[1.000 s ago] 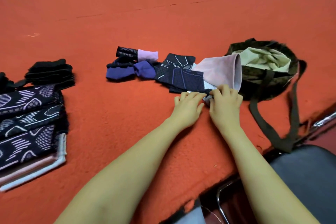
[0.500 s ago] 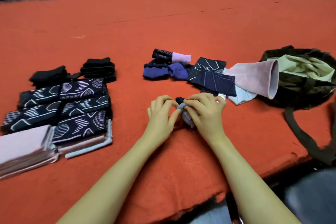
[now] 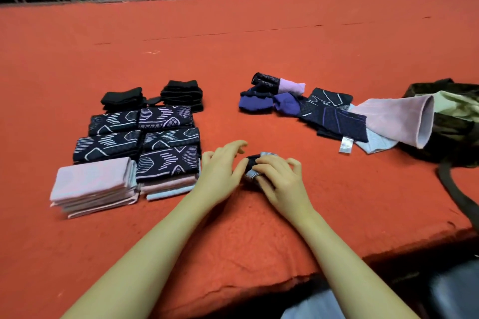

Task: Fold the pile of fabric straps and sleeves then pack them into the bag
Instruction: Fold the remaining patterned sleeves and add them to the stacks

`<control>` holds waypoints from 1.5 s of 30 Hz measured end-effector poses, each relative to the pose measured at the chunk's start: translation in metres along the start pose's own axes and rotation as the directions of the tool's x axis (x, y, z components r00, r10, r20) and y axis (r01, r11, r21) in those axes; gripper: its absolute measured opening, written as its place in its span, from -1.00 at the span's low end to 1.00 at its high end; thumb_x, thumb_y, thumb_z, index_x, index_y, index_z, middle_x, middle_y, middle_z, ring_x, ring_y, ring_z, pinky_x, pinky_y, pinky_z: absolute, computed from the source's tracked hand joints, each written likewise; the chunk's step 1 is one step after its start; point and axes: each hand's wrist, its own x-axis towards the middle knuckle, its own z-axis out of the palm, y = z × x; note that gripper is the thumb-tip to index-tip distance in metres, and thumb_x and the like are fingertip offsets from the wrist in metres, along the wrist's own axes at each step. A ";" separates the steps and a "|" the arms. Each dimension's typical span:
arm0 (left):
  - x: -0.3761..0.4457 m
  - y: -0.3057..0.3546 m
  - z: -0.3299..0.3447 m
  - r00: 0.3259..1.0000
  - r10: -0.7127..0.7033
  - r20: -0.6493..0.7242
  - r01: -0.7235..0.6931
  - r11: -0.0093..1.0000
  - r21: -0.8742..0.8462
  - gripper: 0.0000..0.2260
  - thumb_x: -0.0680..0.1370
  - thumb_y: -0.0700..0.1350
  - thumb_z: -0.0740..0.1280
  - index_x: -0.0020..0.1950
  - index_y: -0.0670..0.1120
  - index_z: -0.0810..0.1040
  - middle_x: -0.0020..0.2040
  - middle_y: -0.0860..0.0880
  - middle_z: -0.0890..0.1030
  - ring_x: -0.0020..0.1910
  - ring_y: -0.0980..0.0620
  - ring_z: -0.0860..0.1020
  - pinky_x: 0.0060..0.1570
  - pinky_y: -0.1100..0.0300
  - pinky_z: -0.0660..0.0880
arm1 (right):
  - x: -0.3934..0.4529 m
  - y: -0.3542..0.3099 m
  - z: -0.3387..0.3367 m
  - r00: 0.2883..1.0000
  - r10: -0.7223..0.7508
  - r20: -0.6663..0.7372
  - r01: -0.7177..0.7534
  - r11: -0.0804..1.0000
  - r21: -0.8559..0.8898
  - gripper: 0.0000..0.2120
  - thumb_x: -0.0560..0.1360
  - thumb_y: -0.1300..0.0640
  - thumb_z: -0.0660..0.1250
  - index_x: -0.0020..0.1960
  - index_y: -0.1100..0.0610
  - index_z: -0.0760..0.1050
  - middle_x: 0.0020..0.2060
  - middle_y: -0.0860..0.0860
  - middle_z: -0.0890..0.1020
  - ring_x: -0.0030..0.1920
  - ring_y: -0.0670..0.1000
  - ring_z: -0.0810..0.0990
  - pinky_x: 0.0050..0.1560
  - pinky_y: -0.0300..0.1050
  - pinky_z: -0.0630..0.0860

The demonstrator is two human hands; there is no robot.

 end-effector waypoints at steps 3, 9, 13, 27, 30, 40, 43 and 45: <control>0.009 0.001 0.004 0.989 -0.048 0.142 0.012 0.971 0.238 -0.69 0.63 0.05 0.14 0.36 0.08 0.41 0.29 0.11 0.44 0.25 0.05 0.37 0.14 0.14 0.10 | -0.002 0.001 -0.006 0.999 -0.014 0.031 0.014 1.000 -0.018 -0.80 0.52 0.09 0.25 0.07 0.11 0.57 0.08 -0.04 0.61 0.14 -0.07 0.50 0.07 -0.12 0.15; 0.010 -0.004 0.015 0.994 -0.081 0.073 0.053 0.945 0.322 -0.72 0.64 0.09 0.08 0.14 0.05 0.54 0.16 0.07 0.50 0.14 -0.01 0.41 0.03 0.11 0.08 | 0.008 0.009 -0.015 0.991 -0.075 0.110 0.091 0.985 -0.144 -0.76 0.54 0.00 0.18 0.03 0.08 0.57 -0.01 -0.05 0.62 0.02 -0.04 0.50 -0.07 -0.09 0.17; 0.013 -0.005 0.007 0.995 -0.015 -0.104 0.039 0.970 0.238 -0.51 0.51 0.20 -0.07 -0.03 0.02 0.60 0.01 0.03 0.52 0.01 -0.06 0.45 -0.10 0.12 0.04 | 0.019 0.004 -0.029 0.988 -0.144 0.047 0.150 0.975 -0.165 -0.62 0.66 -0.05 0.02 -0.09 0.08 0.54 -0.15 -0.07 0.61 -0.15 0.03 0.54 -0.12 -0.09 0.20; 0.036 -0.013 -0.008 0.979 -0.060 -0.194 0.143 0.881 0.451 -0.71 0.48 0.03 0.17 -0.26 -0.06 0.62 -0.12 -0.06 0.57 -0.12 -0.19 0.53 -0.11 -0.10 0.42 | 0.019 -0.009 -0.027 0.956 -0.231 -0.180 0.141 0.902 -0.408 -0.76 0.63 0.07 0.18 -0.15 0.08 0.55 -0.35 -0.07 0.53 -0.31 0.04 0.48 -0.17 -0.07 0.24; 0.037 -0.010 -0.003 0.985 -0.065 -0.160 0.118 0.930 0.347 -0.82 0.55 -0.04 0.27 -0.06 -0.09 0.63 0.05 -0.06 0.55 0.05 -0.18 0.46 0.03 -0.03 0.27 | 0.019 -0.003 -0.020 0.975 -0.140 -0.171 0.060 0.912 -0.406 -0.74 0.60 0.05 0.18 -0.14 0.07 0.59 -0.24 -0.07 0.60 -0.22 0.04 0.55 -0.08 -0.04 0.25; -0.005 -0.011 0.025 0.998 0.033 0.049 -0.037 0.996 0.079 -0.51 0.55 0.18 -0.03 0.39 0.05 0.40 0.33 0.13 0.45 0.28 0.11 0.33 0.07 0.25 0.07 | 0.010 0.013 -0.001 0.912 0.395 0.115 -0.405 0.910 0.091 -0.54 0.48 -0.21 0.07 0.17 0.05 0.48 -0.03 -0.19 0.51 -0.03 -0.23 0.35 0.05 -0.13 0.07; -0.005 -0.012 0.034 1.000 -0.024 -0.013 0.023 0.999 -0.035 -0.48 0.52 0.23 -0.07 0.29 0.08 0.49 0.28 0.15 0.49 0.24 0.15 0.35 0.04 0.28 0.06 | 0.004 0.016 0.002 0.918 0.375 0.127 -0.384 0.922 0.048 -0.46 0.42 -0.28 0.11 0.24 0.01 0.43 0.06 -0.21 0.51 0.08 -0.19 0.38 0.07 -0.15 0.03; -0.004 -0.010 0.042 0.992 -0.075 -0.104 0.062 0.991 -0.119 -0.57 0.52 0.20 0.02 0.11 0.05 0.59 0.25 0.14 0.51 0.21 0.16 0.35 0.01 0.28 0.06 | 0.005 0.018 0.004 0.911 0.399 0.107 -0.402 0.916 -0.001 -0.48 0.42 -0.29 0.12 0.22 -0.01 0.46 0.07 -0.21 0.52 0.12 -0.10 0.43 0.05 -0.14 0.04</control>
